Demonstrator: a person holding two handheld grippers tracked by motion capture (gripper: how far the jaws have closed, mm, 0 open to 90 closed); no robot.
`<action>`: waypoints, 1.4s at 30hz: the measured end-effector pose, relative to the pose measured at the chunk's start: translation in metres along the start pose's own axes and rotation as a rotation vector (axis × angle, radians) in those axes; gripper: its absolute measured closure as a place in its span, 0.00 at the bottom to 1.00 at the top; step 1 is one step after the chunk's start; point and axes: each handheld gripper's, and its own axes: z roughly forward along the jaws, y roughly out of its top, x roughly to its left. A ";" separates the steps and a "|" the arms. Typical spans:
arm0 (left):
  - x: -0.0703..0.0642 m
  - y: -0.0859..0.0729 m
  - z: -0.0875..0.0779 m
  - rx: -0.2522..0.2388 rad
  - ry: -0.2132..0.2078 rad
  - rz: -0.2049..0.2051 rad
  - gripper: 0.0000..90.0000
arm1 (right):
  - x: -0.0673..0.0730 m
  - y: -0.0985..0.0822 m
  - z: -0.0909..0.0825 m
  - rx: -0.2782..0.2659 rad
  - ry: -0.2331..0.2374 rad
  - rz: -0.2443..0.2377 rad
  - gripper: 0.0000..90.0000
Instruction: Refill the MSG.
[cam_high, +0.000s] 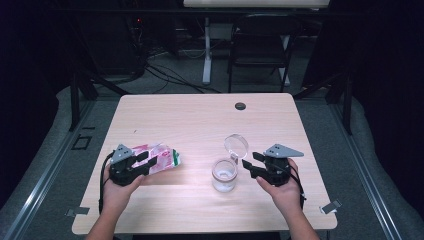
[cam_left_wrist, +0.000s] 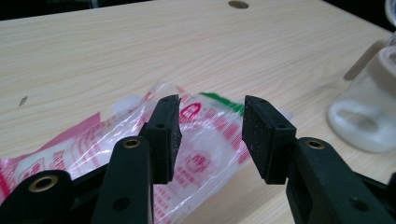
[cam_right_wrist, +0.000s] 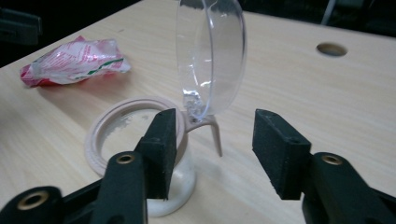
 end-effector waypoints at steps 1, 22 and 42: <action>0.001 -0.002 0.001 0.000 -0.001 -0.004 0.63 | 0.000 -0.003 -0.001 -0.025 -0.022 -0.018 0.58; -0.017 -0.018 0.024 0.108 0.027 0.140 0.39 | -0.013 -0.034 0.009 -0.009 -0.004 -0.018 0.61; -0.029 -0.023 0.054 0.201 0.112 0.255 0.36 | -0.013 -0.037 0.009 -0.020 -0.010 -0.004 0.59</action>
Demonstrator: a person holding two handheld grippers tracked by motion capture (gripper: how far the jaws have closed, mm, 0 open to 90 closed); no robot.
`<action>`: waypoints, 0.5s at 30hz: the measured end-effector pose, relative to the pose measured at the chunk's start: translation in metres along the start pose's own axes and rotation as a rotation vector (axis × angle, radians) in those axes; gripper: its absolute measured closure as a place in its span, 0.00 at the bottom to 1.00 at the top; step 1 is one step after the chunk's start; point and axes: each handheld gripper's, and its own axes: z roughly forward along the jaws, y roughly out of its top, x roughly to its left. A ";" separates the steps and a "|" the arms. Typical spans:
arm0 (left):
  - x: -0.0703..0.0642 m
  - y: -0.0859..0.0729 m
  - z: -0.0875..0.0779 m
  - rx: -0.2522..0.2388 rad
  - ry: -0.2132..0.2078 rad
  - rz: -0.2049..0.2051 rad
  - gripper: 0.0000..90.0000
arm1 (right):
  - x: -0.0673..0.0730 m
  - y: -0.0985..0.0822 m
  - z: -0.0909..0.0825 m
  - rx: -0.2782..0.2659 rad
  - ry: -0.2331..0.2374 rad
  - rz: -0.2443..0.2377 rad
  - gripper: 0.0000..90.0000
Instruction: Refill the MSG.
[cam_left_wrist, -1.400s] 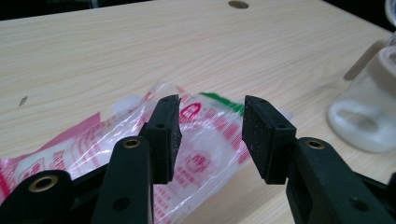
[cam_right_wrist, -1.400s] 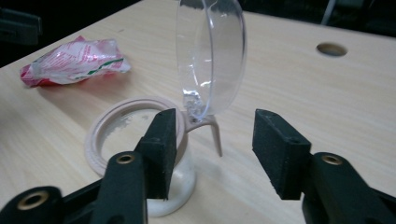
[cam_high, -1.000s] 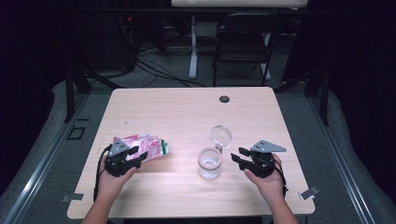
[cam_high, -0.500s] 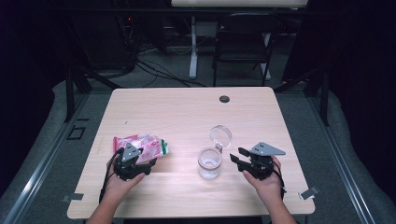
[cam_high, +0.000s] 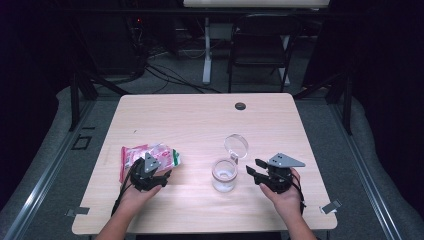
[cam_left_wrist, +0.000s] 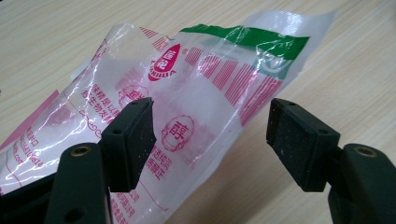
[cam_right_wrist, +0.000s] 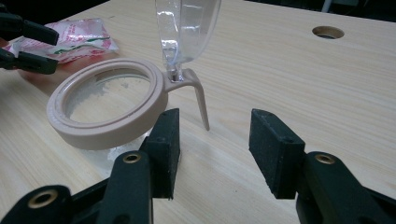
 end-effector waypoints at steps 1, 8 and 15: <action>0.000 0.000 0.001 0.008 -0.001 0.001 0.36 | 0.000 0.000 -0.001 0.004 -0.002 -0.001 0.59; 0.002 0.002 0.011 0.031 0.039 0.029 0.36 | 0.000 -0.003 -0.004 0.007 -0.008 0.006 0.59; 0.005 0.003 0.022 0.071 0.083 0.019 0.41 | -0.001 -0.007 -0.009 0.005 -0.019 0.002 0.59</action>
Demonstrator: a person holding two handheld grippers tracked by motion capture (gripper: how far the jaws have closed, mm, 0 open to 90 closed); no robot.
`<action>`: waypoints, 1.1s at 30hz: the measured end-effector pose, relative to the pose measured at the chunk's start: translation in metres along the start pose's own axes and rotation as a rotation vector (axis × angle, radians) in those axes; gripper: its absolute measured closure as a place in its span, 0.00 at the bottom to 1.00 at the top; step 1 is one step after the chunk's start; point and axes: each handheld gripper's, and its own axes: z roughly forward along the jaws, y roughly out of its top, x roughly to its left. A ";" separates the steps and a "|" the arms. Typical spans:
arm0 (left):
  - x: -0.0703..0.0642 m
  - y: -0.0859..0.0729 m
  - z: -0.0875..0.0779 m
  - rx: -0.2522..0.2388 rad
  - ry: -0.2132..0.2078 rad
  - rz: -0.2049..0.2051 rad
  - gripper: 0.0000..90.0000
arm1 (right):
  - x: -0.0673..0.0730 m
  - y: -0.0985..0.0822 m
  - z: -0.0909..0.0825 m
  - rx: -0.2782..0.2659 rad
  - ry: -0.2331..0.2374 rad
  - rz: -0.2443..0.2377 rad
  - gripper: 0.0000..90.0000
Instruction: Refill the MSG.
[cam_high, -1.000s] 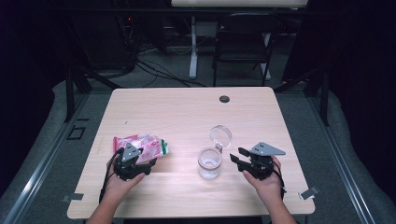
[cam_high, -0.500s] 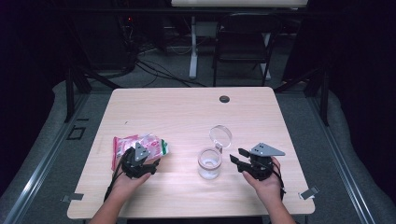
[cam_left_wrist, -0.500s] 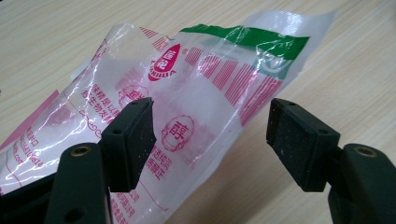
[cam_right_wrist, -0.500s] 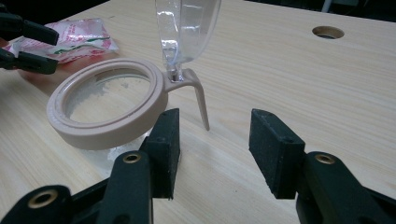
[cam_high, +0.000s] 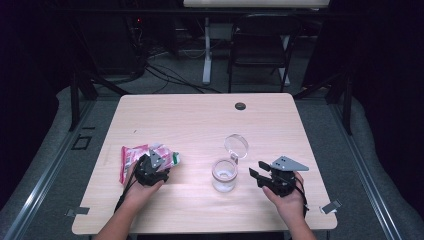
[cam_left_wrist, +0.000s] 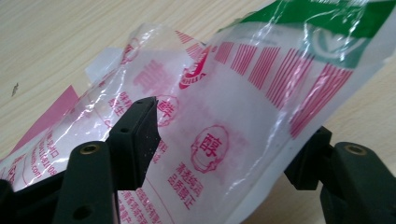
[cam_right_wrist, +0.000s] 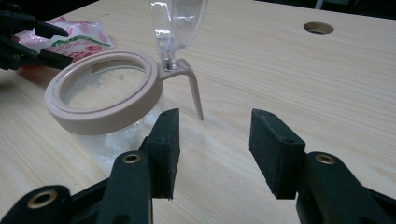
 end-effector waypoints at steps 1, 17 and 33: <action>0.001 0.000 0.001 0.006 0.003 -0.008 0.42 | 0.000 0.000 -0.001 -0.001 -0.006 0.003 0.59; 0.010 0.000 0.007 0.057 0.001 -0.051 0.78 | -0.004 -0.004 -0.007 -0.012 -0.027 0.017 0.59; 0.018 -0.002 0.005 0.068 -0.016 -0.098 0.95 | -0.006 -0.005 -0.006 -0.012 -0.030 0.023 0.58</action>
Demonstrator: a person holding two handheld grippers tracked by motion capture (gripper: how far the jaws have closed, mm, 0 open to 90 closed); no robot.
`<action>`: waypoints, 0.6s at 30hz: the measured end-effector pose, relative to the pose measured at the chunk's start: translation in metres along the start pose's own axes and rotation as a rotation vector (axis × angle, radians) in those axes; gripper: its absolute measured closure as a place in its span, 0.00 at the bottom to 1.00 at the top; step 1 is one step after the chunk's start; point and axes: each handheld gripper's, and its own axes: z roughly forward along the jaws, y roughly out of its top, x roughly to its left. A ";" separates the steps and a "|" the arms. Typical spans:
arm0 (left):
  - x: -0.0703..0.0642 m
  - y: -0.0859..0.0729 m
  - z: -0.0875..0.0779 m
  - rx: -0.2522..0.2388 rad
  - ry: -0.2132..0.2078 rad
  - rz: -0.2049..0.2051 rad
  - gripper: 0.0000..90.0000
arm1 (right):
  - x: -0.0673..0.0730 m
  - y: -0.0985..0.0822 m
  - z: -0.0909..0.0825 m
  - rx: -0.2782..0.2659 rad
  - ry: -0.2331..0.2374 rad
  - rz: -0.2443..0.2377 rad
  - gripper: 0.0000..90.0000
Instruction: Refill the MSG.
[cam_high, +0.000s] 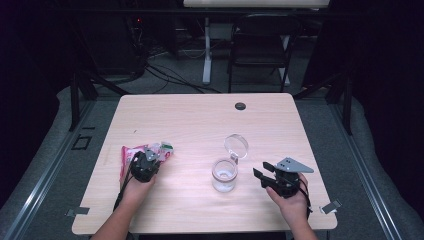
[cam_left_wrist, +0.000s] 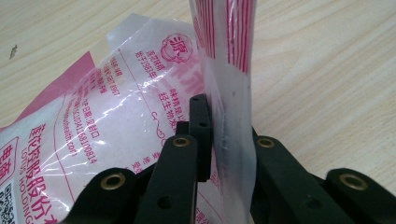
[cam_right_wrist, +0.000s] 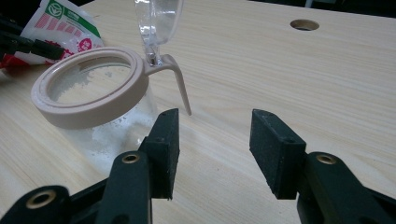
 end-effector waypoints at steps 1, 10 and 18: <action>0.000 0.000 0.000 0.000 -0.002 -0.002 0.95 | 0.000 0.000 0.000 0.000 0.000 0.001 0.58; 0.003 0.001 -0.008 -0.028 -0.017 -0.024 1.00 | 0.001 0.000 0.001 -0.001 0.001 -0.005 0.58; 0.010 0.000 -0.020 -0.077 -0.033 -0.067 1.00 | 0.000 0.000 0.000 -0.002 0.000 0.001 0.59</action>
